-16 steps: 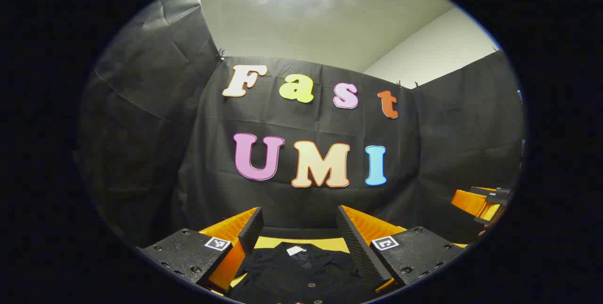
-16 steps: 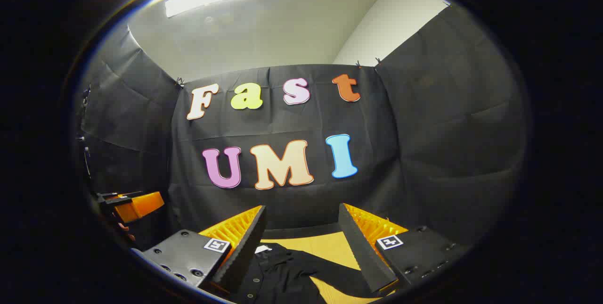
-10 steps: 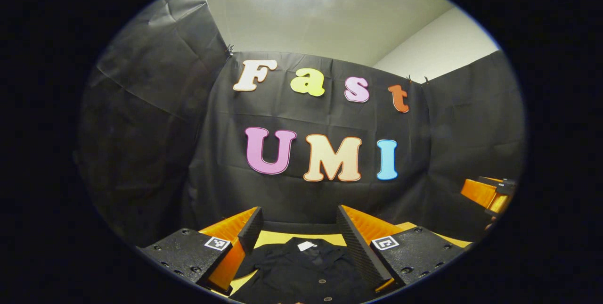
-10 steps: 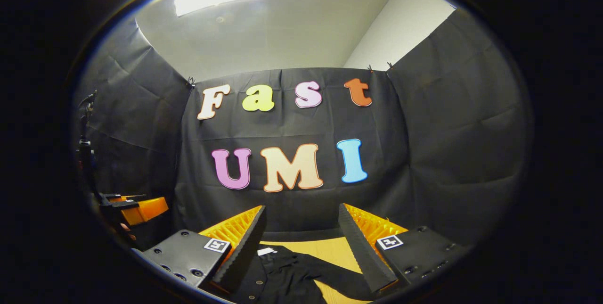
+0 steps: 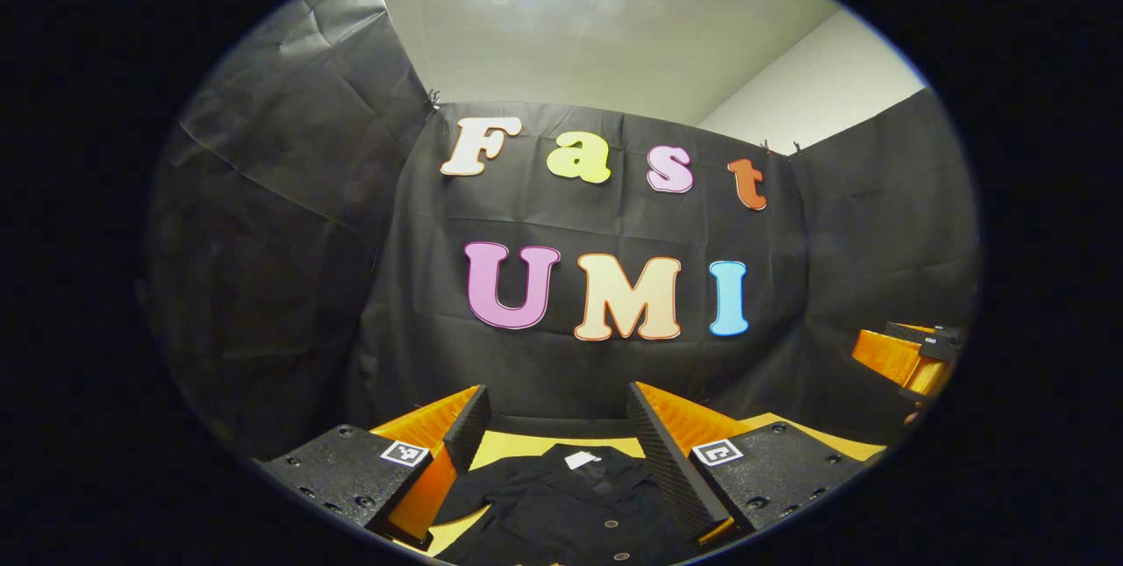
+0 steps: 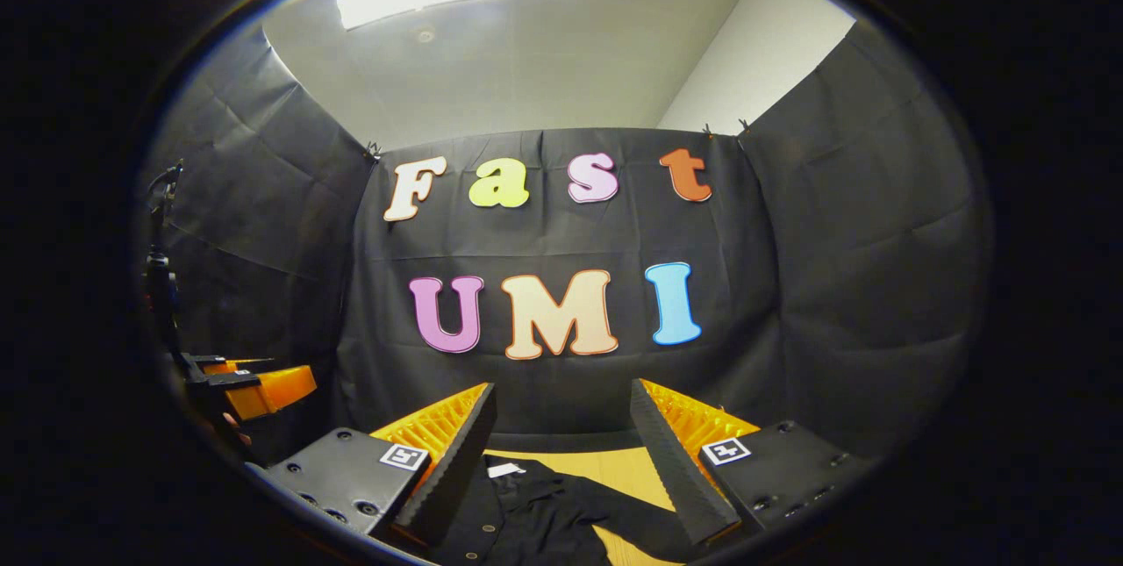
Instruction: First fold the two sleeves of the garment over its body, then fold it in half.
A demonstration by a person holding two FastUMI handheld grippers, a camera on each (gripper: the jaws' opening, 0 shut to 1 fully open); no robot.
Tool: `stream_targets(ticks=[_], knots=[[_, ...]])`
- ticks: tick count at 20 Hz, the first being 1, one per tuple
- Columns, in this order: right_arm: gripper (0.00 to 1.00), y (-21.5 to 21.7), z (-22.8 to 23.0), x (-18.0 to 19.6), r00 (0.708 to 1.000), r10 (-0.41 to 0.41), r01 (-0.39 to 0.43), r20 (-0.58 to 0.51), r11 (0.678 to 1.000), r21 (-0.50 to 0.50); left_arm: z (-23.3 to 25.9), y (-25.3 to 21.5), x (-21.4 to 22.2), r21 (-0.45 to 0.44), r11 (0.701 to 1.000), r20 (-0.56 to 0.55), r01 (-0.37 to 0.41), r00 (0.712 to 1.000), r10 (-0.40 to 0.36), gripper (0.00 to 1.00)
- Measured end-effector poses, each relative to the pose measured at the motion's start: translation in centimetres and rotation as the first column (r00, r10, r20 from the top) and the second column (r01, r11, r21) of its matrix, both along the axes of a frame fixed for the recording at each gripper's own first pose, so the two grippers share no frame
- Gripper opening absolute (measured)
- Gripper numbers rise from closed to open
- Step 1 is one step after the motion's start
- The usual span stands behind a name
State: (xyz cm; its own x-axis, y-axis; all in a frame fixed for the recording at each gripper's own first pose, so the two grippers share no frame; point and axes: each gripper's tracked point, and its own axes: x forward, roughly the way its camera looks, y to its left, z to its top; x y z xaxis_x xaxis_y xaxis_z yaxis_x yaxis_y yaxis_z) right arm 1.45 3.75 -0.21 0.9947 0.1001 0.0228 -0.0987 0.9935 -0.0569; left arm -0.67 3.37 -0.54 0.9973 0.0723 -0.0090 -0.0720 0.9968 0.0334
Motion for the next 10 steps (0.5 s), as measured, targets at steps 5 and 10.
stream_targets(ticks=[5,10], knots=[[0.96,1.4,-1.4,0.7,0.999,0.036,-0.036,-0.032,0.999,-0.005,0.2,1.6,-0.5,0.043,0.999,0.005,-0.03,1.0,0.03,0.92],[0.94,2.0,-2.7,1.4,0.997,0.047,-0.048,-0.065,0.999,-0.01,-0.1,2.0,-0.2,0.053,0.998,-0.002,-0.031,1.0,0.031,0.92]])
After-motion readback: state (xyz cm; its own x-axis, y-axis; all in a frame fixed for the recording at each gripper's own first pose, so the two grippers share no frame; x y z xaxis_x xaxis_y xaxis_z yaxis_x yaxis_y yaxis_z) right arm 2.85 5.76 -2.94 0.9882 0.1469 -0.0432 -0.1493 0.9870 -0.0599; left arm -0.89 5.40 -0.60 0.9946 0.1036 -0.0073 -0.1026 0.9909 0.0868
